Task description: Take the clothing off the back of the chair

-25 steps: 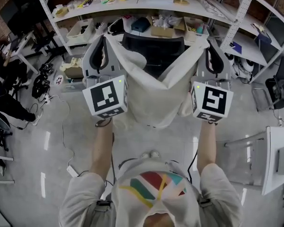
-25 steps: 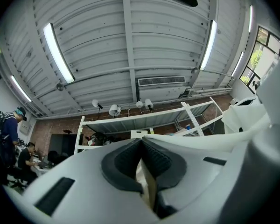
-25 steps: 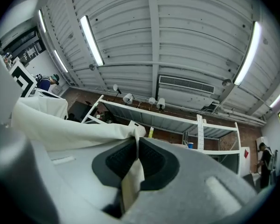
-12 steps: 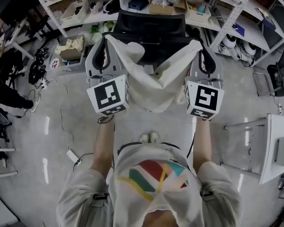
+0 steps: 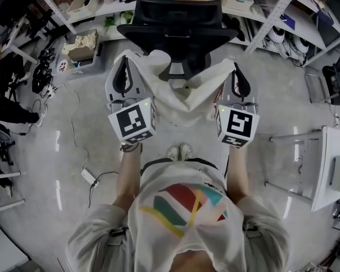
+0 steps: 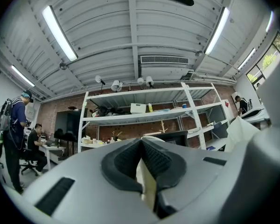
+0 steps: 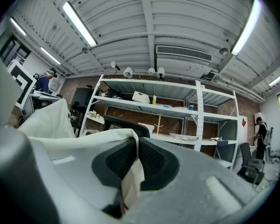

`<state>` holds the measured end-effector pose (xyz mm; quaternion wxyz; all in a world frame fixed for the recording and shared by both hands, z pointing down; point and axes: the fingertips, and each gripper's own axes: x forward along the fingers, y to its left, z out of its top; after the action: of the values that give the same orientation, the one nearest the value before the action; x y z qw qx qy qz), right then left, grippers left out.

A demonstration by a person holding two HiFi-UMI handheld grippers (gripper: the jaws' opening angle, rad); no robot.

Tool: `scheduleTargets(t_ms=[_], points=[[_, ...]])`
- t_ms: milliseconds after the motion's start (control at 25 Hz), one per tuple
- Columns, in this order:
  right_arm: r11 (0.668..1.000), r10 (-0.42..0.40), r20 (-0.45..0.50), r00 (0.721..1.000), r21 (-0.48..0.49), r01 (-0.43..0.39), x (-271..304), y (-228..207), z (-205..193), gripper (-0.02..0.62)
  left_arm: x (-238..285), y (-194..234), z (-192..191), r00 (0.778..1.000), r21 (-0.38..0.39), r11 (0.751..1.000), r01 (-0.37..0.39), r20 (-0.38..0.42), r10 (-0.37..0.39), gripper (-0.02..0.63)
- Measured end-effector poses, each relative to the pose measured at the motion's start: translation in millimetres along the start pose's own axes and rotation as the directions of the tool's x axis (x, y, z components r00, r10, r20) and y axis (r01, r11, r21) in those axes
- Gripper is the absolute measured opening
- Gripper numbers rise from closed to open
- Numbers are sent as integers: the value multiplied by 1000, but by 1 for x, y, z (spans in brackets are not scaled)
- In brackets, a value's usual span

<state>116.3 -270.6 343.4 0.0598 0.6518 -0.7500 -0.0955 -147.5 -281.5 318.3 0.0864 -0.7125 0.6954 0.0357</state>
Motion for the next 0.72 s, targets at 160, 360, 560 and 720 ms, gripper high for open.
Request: scheduleTargets(t_ms=[160,360,560,720], points=[[1000,4,-38,999,14,-4,-3,4,-15,15,-5,-2,-15,1000,5,1000,-1,-30,1,14],[1000,14,-62,998,27,-13,-4,9,-25,15,-13,-2,-27,998,-2,1000,-12,-60,12,14],[1000,27,-72,997,12,-26,-2,13,-27,15,-15,0,-32,997,-6,1000,-17,-74,16,14],[1000,28,-66,997,10,-27,0,12,-23,15,-14,0,-28,998,-6,1000,-19,-66,18,14]])
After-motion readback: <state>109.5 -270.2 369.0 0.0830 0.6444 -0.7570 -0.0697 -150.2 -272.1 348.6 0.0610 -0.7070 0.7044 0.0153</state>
